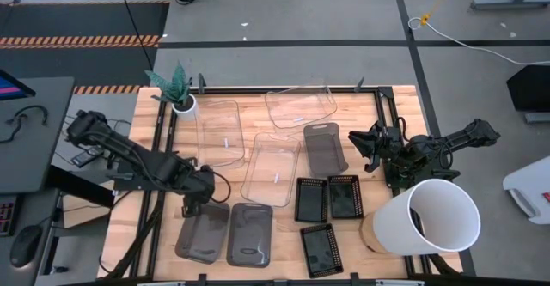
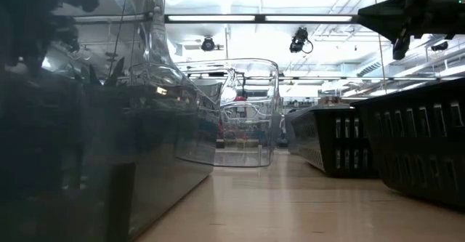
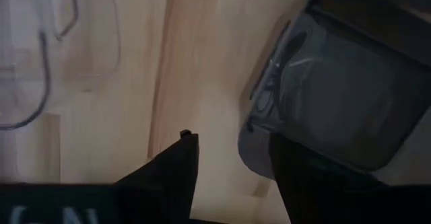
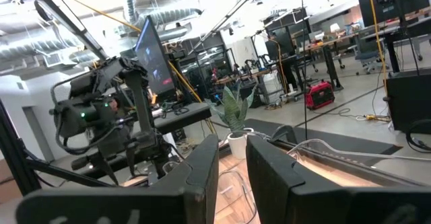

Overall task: Stack baskets by color
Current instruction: Stack the left black bin on the right black bin

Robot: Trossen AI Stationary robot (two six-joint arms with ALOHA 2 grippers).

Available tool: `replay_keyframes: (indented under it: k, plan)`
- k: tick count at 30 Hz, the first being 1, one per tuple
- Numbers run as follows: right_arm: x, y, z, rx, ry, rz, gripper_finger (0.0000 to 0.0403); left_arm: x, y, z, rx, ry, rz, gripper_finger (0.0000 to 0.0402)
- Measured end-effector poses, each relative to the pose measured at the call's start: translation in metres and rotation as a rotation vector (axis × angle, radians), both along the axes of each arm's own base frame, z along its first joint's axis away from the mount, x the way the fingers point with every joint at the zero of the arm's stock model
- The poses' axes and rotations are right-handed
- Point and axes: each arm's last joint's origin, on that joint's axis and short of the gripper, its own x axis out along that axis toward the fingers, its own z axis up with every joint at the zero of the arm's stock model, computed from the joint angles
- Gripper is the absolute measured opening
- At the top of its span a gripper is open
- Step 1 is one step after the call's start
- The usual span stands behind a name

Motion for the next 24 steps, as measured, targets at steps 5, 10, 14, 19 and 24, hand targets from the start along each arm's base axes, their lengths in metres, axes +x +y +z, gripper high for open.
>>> replay_keyframes:
  k: [5, 10, 14, 19, 24]
  plan:
    - [0.0, 0.0, 0.0, 0.0, 0.0, 0.0, 0.0083, -0.003, -0.009, -0.002, 0.01, 0.001, -0.05, 0.017]
    - [0.0, 0.0, 0.0, 0.0, 0.0, 0.0, 0.0082, -0.01, -0.016, -0.012, 0.039, 0.005, -0.095, 0.0165]
    - [0.0, 0.0, 0.0, 0.0, 0.0, 0.0, 0.0083, -0.014, -0.017, -0.022, 0.05, 0.018, -0.116, 0.016]
    - [0.0, 0.0, 0.0, 0.0, 0.0, 0.0, 0.0082, -0.012, -0.018, -0.021, 0.044, -0.011, -0.154, 0.0152]
    - [0.0, 0.0, 0.0, 0.0, 0.0, 0.0, 0.0083, -0.009, -0.02, -0.02, 0.029, -0.036, -0.168, 0.0143]
